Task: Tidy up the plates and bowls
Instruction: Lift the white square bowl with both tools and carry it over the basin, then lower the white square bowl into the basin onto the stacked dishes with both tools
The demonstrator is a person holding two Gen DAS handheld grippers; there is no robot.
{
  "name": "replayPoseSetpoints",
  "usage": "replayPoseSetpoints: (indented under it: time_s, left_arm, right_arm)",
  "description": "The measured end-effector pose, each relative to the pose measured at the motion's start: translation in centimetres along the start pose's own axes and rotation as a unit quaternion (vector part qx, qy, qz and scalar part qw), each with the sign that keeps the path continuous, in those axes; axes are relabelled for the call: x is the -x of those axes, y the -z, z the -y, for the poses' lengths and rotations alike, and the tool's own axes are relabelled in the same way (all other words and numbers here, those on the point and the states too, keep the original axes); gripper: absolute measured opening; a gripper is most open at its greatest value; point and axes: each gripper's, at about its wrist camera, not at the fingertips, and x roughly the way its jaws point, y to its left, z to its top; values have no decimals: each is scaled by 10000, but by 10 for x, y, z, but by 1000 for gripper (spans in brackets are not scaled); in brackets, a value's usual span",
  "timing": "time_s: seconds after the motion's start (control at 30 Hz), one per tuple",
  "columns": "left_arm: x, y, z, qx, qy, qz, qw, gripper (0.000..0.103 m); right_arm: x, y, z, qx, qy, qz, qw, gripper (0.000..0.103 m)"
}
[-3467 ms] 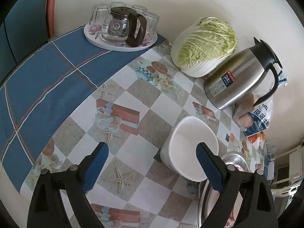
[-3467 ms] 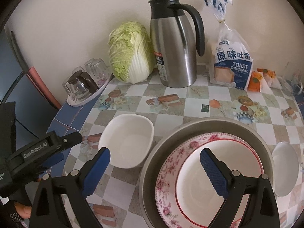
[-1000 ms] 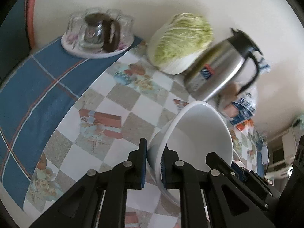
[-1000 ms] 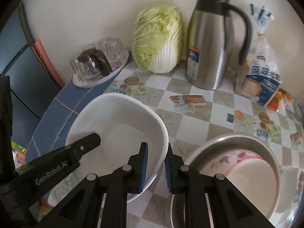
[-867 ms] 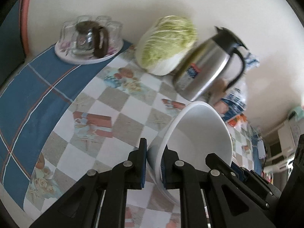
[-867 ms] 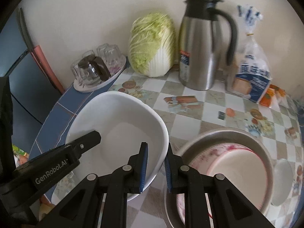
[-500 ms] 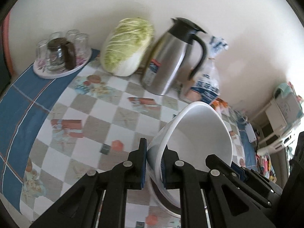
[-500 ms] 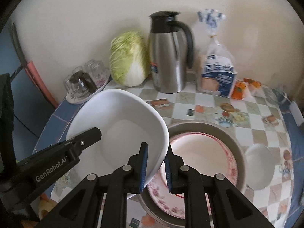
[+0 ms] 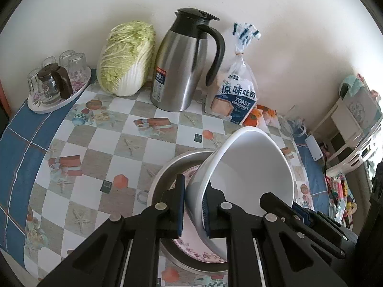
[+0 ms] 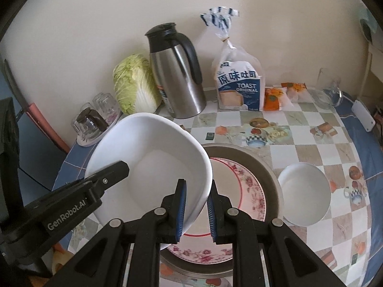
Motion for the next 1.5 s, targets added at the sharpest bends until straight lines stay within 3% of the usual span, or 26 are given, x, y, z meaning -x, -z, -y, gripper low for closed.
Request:
replayPoseSetpoints:
  time_s: [0.73, 1.5]
  left_arm:
    - [-39, 14, 32, -500, -343, -324, 9976, 13]
    - [-53, 16, 28, -439, -390, -479, 9971, 13]
  right_arm:
    - [-14, 8, 44, -375, -77, -150, 9992, 18]
    - [-26, 9, 48, -450, -102, -241, 9986, 18]
